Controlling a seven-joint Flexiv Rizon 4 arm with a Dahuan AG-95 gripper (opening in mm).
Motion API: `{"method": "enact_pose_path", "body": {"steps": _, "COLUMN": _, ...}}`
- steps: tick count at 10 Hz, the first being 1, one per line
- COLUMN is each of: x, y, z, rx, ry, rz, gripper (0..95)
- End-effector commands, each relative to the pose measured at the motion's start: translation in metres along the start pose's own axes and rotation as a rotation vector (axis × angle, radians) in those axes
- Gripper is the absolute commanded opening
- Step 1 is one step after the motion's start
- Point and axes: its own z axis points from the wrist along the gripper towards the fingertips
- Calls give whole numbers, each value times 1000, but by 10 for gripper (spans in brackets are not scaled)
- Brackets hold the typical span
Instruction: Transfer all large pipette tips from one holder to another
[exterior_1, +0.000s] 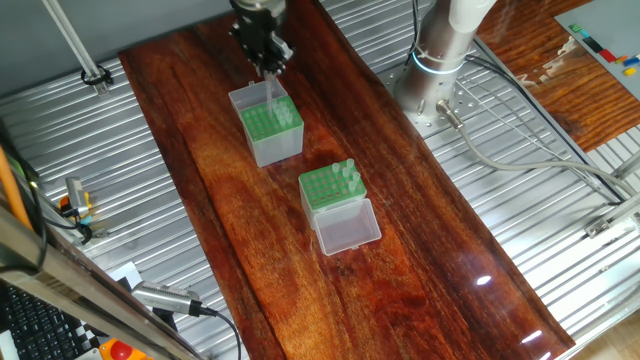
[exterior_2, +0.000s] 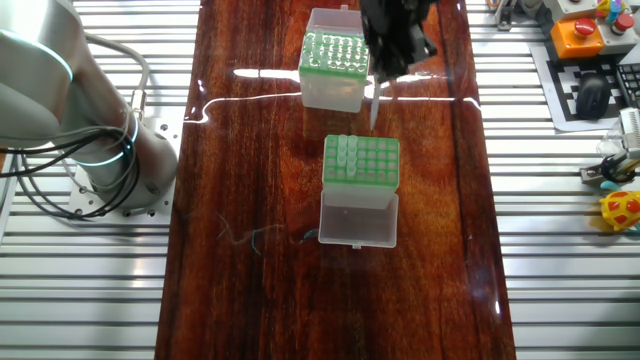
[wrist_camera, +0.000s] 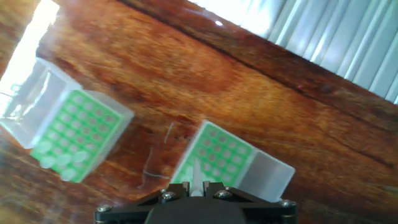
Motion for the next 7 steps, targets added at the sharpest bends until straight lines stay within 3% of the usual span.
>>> {"method": "enact_pose_path", "body": {"steps": 1, "x": 10, "y": -10, "z": 6, "rx": 16, "ry": 8, "rz": -94, "gripper": 0}}
{"method": "enact_pose_path", "body": {"steps": 3, "x": 18, "y": -15, "z": 10, "rx": 15, "ry": 6, "rz": -116, "gripper": 0}}
{"method": "enact_pose_path", "body": {"steps": 5, "x": 20, "y": -15, "z": 11, "rx": -21, "ry": -16, "rz": -111, "gripper": 0}}
{"method": "enact_pose_path", "body": {"steps": 7, "x": 20, "y": -15, "z": 11, "rx": -18, "ry": -14, "rz": -60, "gripper": 0}}
